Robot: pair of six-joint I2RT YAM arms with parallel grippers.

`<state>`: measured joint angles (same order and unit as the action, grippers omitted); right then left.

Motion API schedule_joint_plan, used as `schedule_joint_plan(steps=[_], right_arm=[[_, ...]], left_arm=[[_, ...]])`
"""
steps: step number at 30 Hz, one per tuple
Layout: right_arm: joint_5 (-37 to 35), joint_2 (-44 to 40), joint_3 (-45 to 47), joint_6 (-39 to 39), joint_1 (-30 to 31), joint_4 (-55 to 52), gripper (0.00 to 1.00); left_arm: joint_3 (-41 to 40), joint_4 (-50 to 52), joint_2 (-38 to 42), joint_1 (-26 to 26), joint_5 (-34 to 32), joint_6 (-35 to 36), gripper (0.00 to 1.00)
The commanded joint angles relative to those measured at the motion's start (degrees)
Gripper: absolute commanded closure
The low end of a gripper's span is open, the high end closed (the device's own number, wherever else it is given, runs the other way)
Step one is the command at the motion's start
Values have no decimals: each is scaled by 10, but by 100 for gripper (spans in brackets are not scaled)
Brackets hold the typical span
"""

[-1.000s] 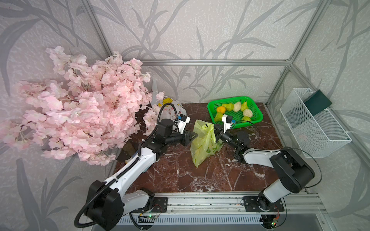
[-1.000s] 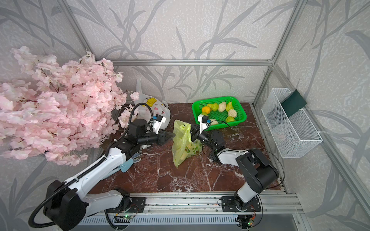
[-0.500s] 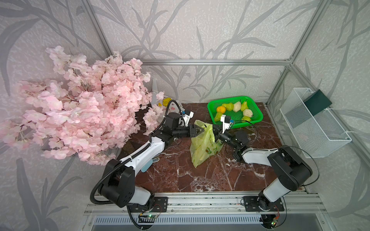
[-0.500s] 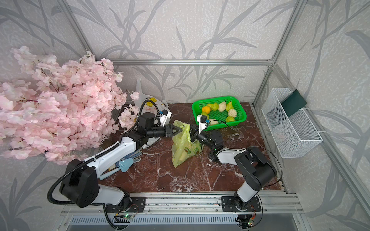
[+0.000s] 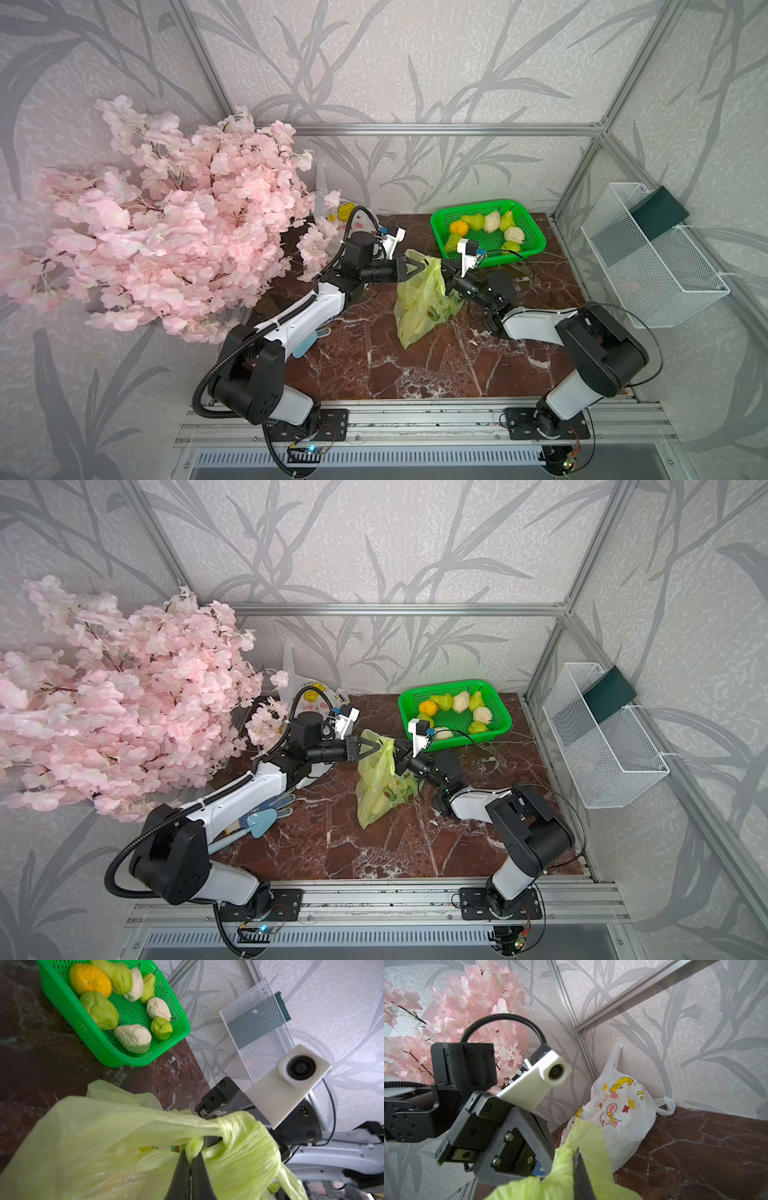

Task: Place the pears into plastic bags & tie knots
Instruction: Tie the plastic bag at the center of the board.

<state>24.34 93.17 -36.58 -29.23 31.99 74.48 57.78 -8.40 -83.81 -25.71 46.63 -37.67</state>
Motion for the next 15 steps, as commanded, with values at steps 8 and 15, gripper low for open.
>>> schedule_joint_plan(steps=[8,15], right_arm=[[-91,-208,-27,62,-3,-465,60],[-132,-242,-276,95,32,-1032,55]], left_arm=[[10,102,65,29,-59,77,100],[32,158,71,32,-87,109,100]])
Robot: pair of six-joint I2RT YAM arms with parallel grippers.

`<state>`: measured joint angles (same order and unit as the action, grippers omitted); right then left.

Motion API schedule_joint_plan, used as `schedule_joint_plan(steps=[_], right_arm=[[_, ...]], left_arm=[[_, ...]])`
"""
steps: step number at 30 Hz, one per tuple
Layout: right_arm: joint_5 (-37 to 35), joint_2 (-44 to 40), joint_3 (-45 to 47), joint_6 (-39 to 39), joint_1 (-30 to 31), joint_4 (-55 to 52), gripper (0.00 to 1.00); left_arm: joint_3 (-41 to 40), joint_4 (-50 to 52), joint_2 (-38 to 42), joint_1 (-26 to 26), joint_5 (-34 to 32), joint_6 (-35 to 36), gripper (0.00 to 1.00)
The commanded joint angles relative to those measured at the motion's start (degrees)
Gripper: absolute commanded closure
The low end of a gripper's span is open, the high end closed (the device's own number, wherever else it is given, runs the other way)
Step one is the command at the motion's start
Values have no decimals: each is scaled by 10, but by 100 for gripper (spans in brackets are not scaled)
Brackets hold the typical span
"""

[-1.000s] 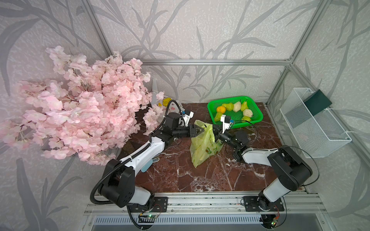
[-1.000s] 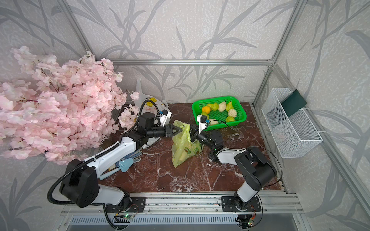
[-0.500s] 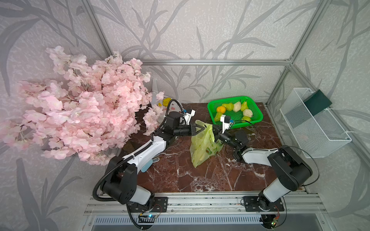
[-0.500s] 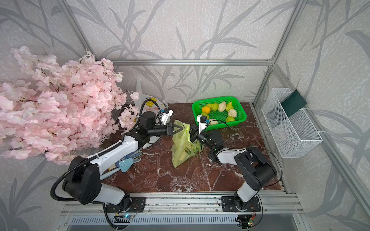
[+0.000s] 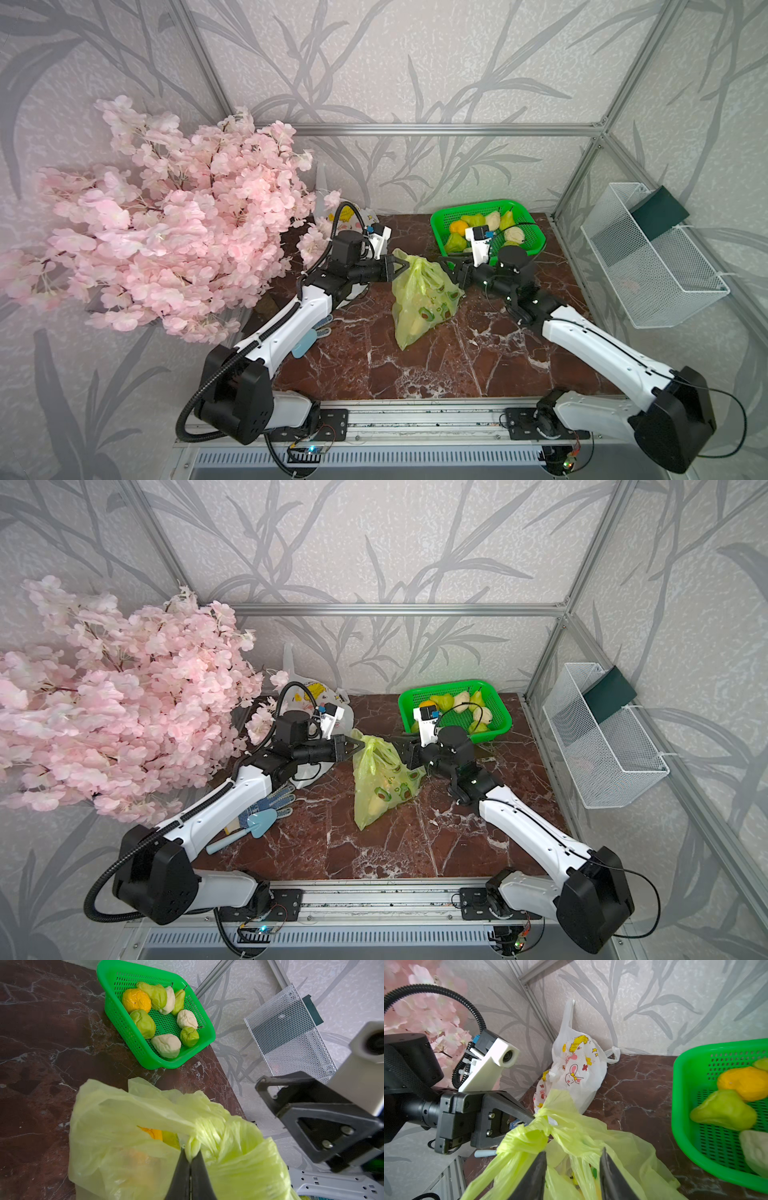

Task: Place the pears into plastic bags & tie knots
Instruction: Tie the plastic bag at the center of the board.

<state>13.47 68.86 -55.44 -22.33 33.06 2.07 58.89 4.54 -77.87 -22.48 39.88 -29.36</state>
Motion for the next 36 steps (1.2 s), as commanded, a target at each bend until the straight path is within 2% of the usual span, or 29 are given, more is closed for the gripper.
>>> schedule_joint_plan(steps=[1,3,6,14,17,19,20,23,26,30,36], right_arm=[[-30,10,-119,29,33,-346,53],[-63,39,-194,44,78,-428,49],[-91,87,-275,48,125,-495,45],[-154,177,-395,80,190,-560,45],[-166,187,-406,81,190,-564,52],[-177,189,-406,82,191,-560,63],[-183,188,-405,80,190,-559,71],[-195,179,-388,63,171,-562,88],[-178,145,-329,41,118,-549,95],[-142,88,-233,28,38,-512,100],[-106,45,-130,19,-48,-462,100]], left_arm=[[20,25,10,0,-19,25,100],[22,19,7,0,-17,23,100],[22,10,5,0,-11,21,100],[17,5,15,0,-3,26,100],[14,2,18,0,-1,27,100],[13,3,19,0,0,28,100],[14,6,20,0,0,30,100],[20,39,35,6,-4,47,100],[25,89,63,27,-8,64,100],[14,156,107,63,-19,94,100],[-35,198,131,125,-39,104,100]])
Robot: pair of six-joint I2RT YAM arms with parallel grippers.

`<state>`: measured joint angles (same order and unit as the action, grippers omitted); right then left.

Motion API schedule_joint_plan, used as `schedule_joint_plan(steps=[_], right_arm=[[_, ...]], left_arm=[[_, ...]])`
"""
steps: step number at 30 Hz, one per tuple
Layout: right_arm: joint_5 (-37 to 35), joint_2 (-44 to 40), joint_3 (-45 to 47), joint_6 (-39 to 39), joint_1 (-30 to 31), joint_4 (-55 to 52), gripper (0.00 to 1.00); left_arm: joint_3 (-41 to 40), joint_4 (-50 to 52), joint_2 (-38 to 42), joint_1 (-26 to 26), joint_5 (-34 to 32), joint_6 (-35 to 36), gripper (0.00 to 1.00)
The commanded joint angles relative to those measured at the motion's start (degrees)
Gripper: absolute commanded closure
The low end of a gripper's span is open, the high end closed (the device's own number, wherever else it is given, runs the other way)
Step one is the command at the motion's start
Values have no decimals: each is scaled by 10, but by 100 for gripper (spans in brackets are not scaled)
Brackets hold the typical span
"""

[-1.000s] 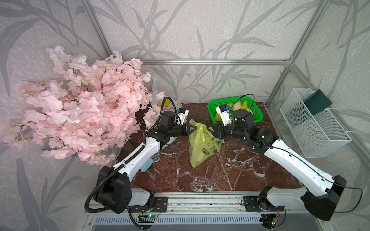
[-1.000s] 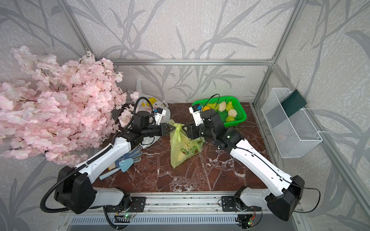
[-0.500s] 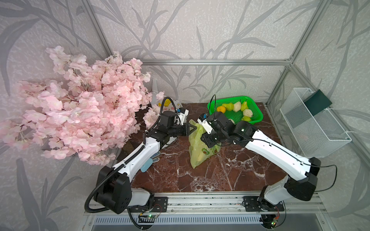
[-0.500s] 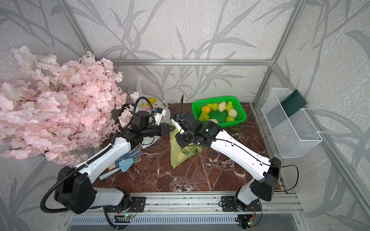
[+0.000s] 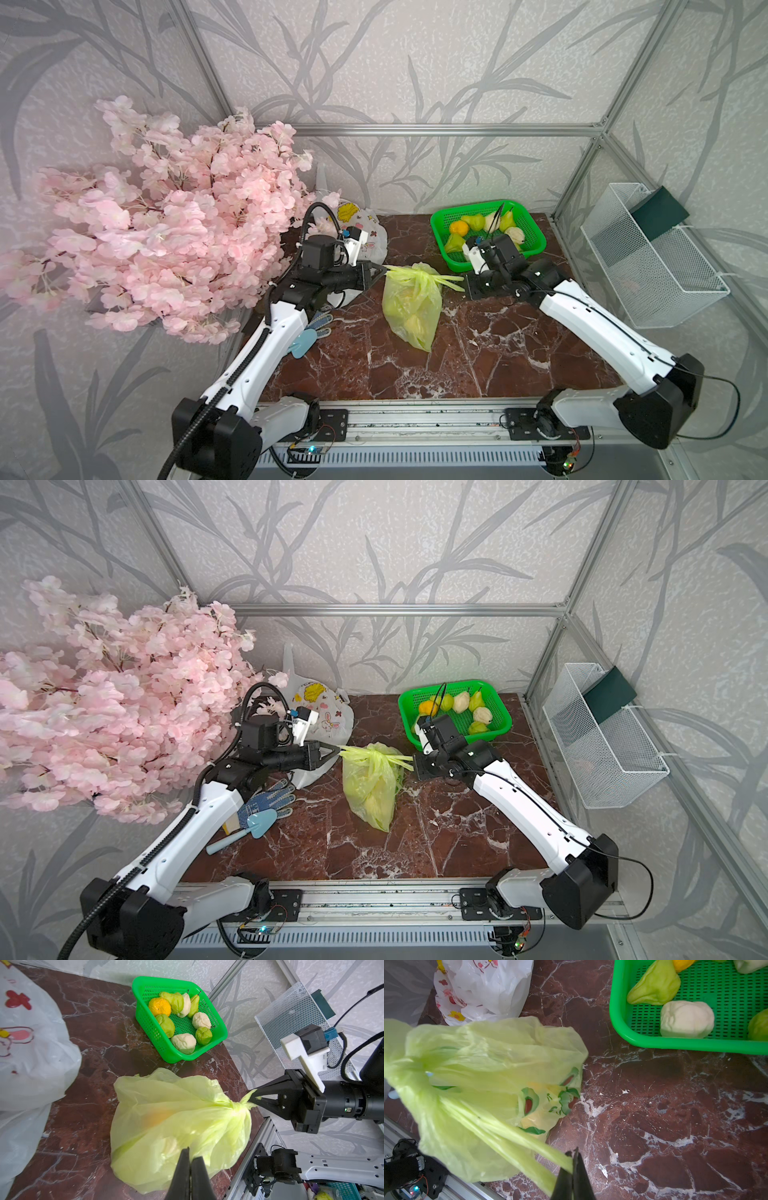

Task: Place the pears into plastic bags & tie knots
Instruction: Tie the plastic bag at the center of the board.

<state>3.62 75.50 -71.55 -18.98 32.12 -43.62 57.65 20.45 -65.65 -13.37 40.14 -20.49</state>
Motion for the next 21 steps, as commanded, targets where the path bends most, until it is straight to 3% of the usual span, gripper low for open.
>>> schedule_joint_plan(steps=[1,7,11,13,14,16,17,18,19,21], right_arm=[[-2,-24,43,-16,-48,4,100],[35,-16,121,-28,-141,76,100],[58,10,167,-28,-227,107,100],[61,25,160,-14,-240,92,100],[67,30,145,-2,-234,77,100],[58,25,114,16,-202,48,100],[37,22,92,28,-178,22,91],[14,19,64,38,-158,-5,76],[-8,18,41,43,-142,-31,64],[-63,18,-6,54,-106,-89,43]], left_arm=[[-29,38,9,36,-47,11,100],[-82,31,-3,38,-82,-5,100],[-102,86,-4,54,-195,28,100],[-104,103,-9,55,-234,48,100],[-100,110,-13,54,-233,54,100],[-87,110,-14,50,-168,57,100],[-82,96,-10,47,-122,50,100],[-80,82,-4,44,-84,42,100],[-76,72,4,42,-56,34,95],[-66,71,26,42,-26,33,68]])
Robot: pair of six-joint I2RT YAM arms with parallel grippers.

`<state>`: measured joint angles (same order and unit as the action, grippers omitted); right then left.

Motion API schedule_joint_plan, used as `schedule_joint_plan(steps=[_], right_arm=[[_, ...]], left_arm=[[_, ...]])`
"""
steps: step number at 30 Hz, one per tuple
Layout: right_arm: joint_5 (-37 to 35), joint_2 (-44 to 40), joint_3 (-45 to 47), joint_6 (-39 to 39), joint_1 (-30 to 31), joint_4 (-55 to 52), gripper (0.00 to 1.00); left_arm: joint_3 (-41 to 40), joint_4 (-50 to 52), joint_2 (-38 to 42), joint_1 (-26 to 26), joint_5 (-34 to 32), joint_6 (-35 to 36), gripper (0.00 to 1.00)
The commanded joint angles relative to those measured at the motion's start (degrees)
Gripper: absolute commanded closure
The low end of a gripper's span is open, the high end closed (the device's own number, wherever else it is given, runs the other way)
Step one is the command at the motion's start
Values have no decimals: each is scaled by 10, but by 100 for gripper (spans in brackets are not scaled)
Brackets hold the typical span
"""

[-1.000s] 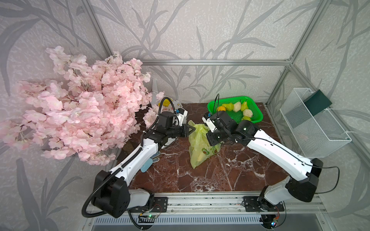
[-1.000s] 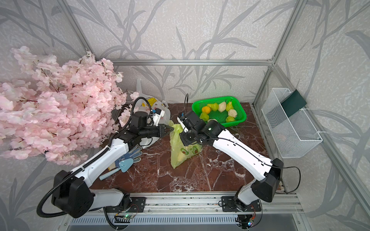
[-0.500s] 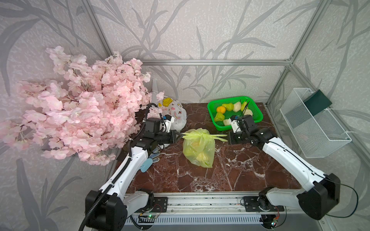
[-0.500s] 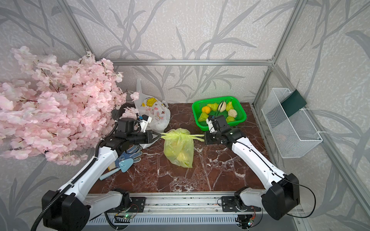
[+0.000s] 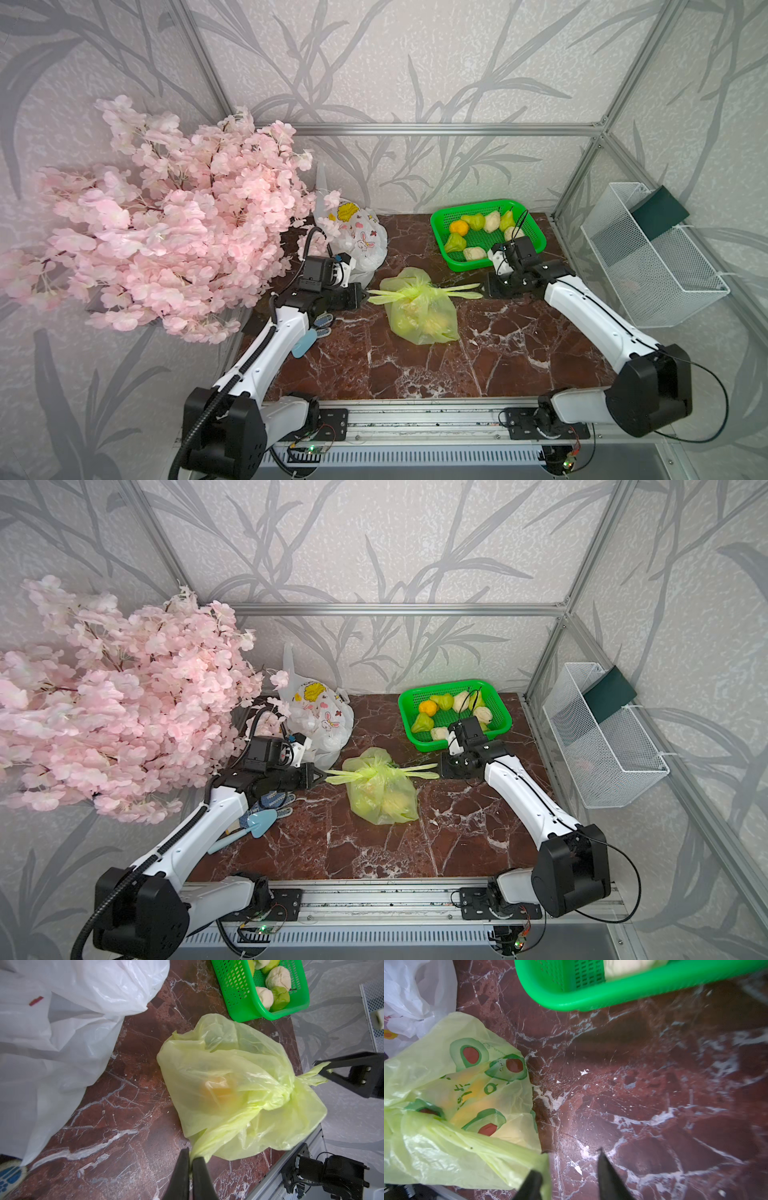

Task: Place the pears into plastic bags & tie knots
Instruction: Tie the plastic bag at the center of the board, then move the plastic bag to the center of the board.

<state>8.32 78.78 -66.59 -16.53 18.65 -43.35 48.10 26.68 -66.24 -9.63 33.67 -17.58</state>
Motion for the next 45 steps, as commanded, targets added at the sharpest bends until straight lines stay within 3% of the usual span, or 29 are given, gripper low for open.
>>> schedule_joint_plan(steps=[1,4,8,14,16,17,19,24,26,28,32,35,40,43,45], right_arm=[[-141,-12,-77,41,55,-113,36],[-187,8,-115,68,156,-123,22],[-166,63,-137,104,266,-56,12],[-130,204,-221,139,291,-59,9],[-146,243,-235,148,291,-63,9],[-156,257,-240,149,291,-68,9],[-180,278,-248,141,291,-82,18],[-208,260,-209,121,283,-88,71],[-196,225,-179,105,267,-91,84],[-177,165,-136,86,235,-96,91],[-135,53,-55,62,138,-105,96],[-126,-15,2,63,39,-106,98],[-202,-76,32,60,-145,-101,100],[-289,-82,29,49,-177,-85,100],[-316,-74,34,31,-180,-66,87]], left_arm=[[40,28,43,5,33,15,58],[82,97,57,5,3,56,47],[111,110,57,5,-18,79,44],[73,-5,118,5,-44,97,36],[28,-81,155,5,-75,72,13],[14,-101,164,5,-96,51,9],[9,-104,169,5,-109,50,4],[5,-97,169,5,-104,39,1],[3,-99,171,5,-84,38,1],[4,-100,170,5,-50,39,1],[10,-119,161,3,-10,11,1],[28,-91,131,3,-29,13,5],[54,-6,62,1,-88,44,17],[46,2,33,-1,-100,22,21],[45,17,6,-1,-134,3,23]])
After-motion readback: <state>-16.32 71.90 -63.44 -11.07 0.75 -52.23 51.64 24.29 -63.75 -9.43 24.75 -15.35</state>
